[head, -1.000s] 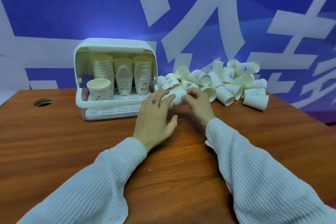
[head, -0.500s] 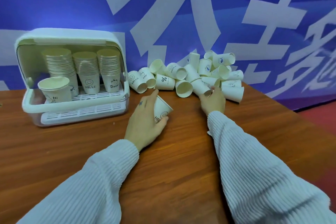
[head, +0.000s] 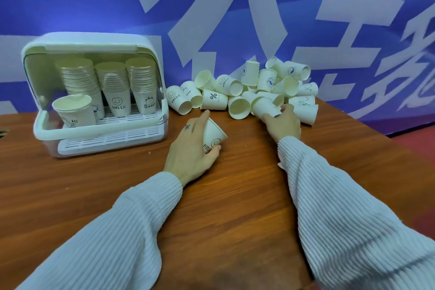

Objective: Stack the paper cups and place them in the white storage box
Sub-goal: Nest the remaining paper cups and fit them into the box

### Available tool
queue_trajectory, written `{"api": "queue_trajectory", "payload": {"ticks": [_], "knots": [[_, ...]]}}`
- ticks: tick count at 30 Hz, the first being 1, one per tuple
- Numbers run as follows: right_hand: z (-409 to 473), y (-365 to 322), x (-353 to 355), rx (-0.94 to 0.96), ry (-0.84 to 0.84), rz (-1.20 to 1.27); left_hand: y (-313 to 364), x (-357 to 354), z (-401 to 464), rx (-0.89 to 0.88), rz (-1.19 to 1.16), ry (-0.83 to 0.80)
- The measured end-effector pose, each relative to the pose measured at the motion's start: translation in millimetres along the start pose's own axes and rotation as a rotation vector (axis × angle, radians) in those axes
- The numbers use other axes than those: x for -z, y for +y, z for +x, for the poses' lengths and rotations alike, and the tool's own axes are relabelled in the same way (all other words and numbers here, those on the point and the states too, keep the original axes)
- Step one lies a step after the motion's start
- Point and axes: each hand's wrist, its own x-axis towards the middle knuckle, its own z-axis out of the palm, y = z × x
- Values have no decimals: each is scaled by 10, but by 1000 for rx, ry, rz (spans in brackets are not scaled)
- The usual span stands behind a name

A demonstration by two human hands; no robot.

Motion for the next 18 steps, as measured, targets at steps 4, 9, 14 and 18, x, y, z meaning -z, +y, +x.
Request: {"api": "queue_trajectory", "payload": {"ticks": [4,9,14,18], "knots": [[-199,55,221,-75,-29,226,49,56,-37,25,-49,6],[-437,-167,373,-26,-179,531,71,142,-101,132,-197,89],[-579,-202,456,-7,-82,615,-11,182,-148,184,-272,104],[-646,-137,466,80,-114,636,23,201,-144,200,-282,116]]}}
